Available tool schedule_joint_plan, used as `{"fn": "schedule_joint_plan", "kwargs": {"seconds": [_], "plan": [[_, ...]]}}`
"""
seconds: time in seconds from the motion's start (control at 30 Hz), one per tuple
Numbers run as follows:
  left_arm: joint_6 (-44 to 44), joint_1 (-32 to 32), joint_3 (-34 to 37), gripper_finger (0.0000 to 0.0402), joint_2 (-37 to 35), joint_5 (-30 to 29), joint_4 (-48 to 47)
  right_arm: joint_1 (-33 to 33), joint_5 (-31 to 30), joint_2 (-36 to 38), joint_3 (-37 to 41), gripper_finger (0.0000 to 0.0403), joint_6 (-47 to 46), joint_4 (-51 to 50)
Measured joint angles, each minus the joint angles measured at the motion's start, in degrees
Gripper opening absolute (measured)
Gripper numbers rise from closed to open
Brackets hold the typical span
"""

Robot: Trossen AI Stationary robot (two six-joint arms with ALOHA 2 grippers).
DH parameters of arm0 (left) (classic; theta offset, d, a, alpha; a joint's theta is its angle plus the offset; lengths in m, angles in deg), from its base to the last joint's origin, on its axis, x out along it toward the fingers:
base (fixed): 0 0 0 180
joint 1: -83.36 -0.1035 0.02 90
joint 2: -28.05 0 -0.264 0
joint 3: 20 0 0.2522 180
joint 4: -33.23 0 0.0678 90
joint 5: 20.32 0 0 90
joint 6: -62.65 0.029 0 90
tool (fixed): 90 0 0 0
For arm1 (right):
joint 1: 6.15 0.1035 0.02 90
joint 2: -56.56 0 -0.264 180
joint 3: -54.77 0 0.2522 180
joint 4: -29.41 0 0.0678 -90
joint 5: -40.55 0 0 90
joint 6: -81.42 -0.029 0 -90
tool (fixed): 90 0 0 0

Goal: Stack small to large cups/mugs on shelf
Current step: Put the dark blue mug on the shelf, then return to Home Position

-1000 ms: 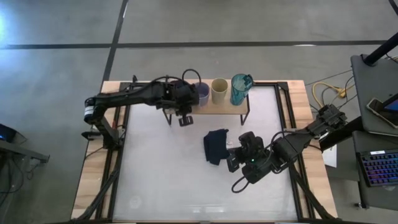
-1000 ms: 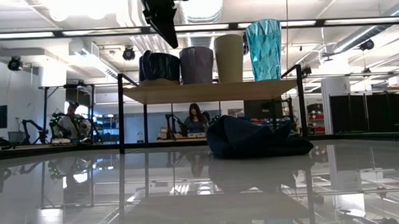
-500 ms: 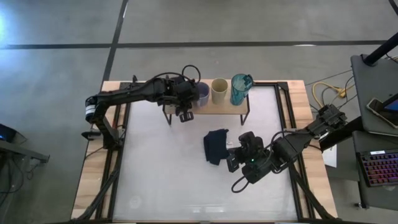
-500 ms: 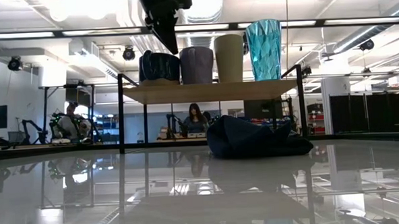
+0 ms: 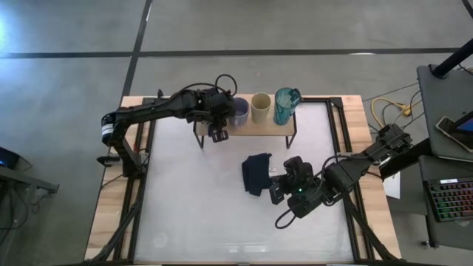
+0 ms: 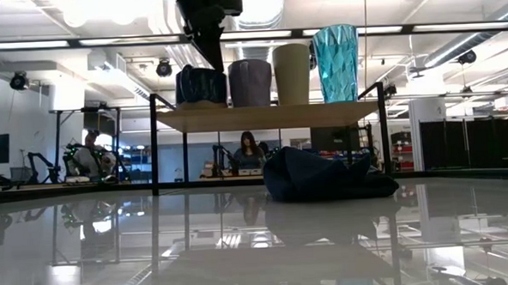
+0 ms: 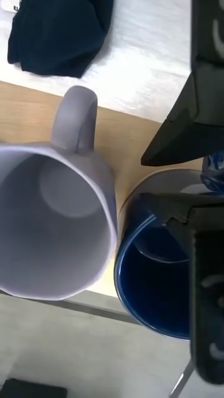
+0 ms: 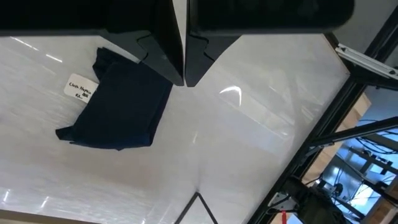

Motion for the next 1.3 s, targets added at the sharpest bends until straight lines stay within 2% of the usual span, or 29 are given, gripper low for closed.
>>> {"fn": "schedule_joint_plan", "kwargs": {"seconds": [0.57,0.7,0.8,0.87,0.93,1.0,1.03,1.1,1.17,1.23,1.3], "plan": [[-0.28,-0.02,-1.25,0.0065,-0.21,1.09,0.83,0.0,-0.15,0.0,0.0,0.0009,1.19,-0.06],[-0.43,2.02,-2.95,0.0065,-1.77,2.4,0.76,0.0,-2.88,0.0,0.0,0.0009,3.49,-0.08],[-3.93,4.03,-4.43,0.0065,-3.5,2.91,0.37,0.0,-6.4,0.14,-0.01,0.0009,6.79,0.06],[-6.15,5.77,-5.13,0.0065,-5.66,5.37,0.41,0.0,-10.48,0.37,-0.51,0.0009,10.77,0.28],[-6.58,7.93,-5.23,0.0065,-8.81,10.51,1.99,0.51,-16.91,0.73,-2.03,0.0009,17.86,2.55],[-6.26,9.87,-4.46,0.0065,-12.57,18.73,5.14,1.23,-22.26,1.37,-4.41,0.0009,28.13,6.21],[-6.13,10.56,-3.97,0.0065,-14.33,23.92,6.34,1.27,-23.0,1.82,-5.97,0.0009,34.05,8.61],[-5.98,11.52,-2.93,0.0065,-17.45,34.14,9.95,0.97,-18.56,3.04,-9.26,0.0009,45.25,12.27],[-6.49,12.51,-1.65,0.0065,-20.68,39.72,14.42,-0.5,-6.14,4.03,-12.97,0.0009,53.17,15.02],[-8.64,13.14,-0.22,0.0065,-23.75,38.95,19.54,-1.89,1.66,4.55,-16.59,0.0009,54.21,13.39],[-9.56,13.28,0.96,0.0065,-26.44,34.04,23.36,-2.11,2.8,5.11,-19.91,0.0009,50.04,10.78]]}}
